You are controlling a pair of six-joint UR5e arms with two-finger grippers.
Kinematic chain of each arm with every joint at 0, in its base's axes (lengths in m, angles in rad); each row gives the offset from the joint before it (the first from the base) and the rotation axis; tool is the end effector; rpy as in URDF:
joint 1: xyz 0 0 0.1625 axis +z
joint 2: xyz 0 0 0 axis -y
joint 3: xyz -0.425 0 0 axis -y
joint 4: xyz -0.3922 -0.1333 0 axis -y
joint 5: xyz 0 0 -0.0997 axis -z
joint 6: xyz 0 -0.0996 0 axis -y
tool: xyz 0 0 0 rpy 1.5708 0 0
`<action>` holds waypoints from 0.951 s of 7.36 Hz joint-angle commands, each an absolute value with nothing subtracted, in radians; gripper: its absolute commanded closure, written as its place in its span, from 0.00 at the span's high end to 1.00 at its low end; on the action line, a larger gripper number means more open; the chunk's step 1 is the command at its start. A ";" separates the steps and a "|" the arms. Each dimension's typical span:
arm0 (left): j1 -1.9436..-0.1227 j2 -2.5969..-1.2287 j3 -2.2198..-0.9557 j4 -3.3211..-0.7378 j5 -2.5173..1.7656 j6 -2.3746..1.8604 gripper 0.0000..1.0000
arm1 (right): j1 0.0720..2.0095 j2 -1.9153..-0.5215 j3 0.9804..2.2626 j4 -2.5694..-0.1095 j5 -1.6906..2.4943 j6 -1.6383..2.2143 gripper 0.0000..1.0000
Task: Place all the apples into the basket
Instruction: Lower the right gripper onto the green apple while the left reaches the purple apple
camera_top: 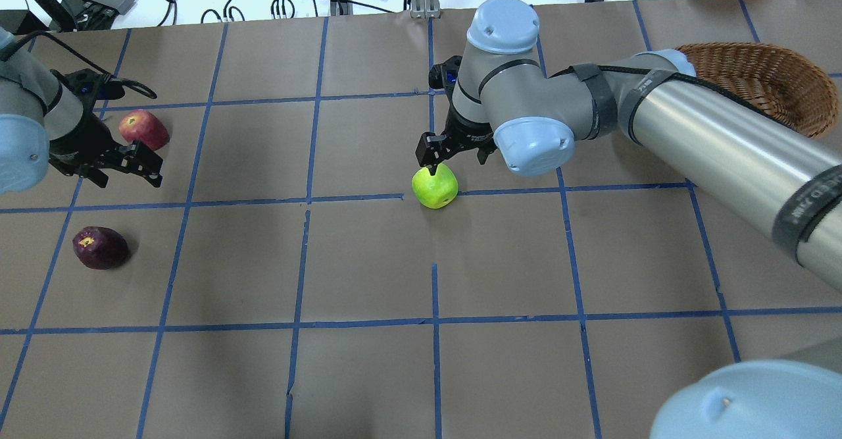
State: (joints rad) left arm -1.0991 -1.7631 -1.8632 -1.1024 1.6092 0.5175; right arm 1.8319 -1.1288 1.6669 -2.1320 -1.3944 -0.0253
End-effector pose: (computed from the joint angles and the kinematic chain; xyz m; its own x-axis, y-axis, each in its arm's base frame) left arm 0.1238 -0.5277 0.2958 -0.9986 0.0465 -0.0253 0.0457 0.9984 0.0332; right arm 0.3058 -0.5606 0.2499 -0.9432 -0.2824 -0.1748 -0.2820 0.9590 -0.0275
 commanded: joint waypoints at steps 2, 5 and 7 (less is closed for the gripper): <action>-0.932 -1.805 -1.922 -1.024 1.615 0.831 1.00 | 1.839 -1.082 1.666 -2.143 -1.312 -0.025 1.00; -0.881 -1.828 -1.933 -1.019 1.618 0.899 1.00 | 1.842 -1.046 1.667 -2.170 -1.305 -0.025 1.00; -0.881 -1.882 -1.957 -1.008 1.615 0.891 1.00 | 1.842 -1.019 1.667 -2.215 -1.305 -0.025 0.96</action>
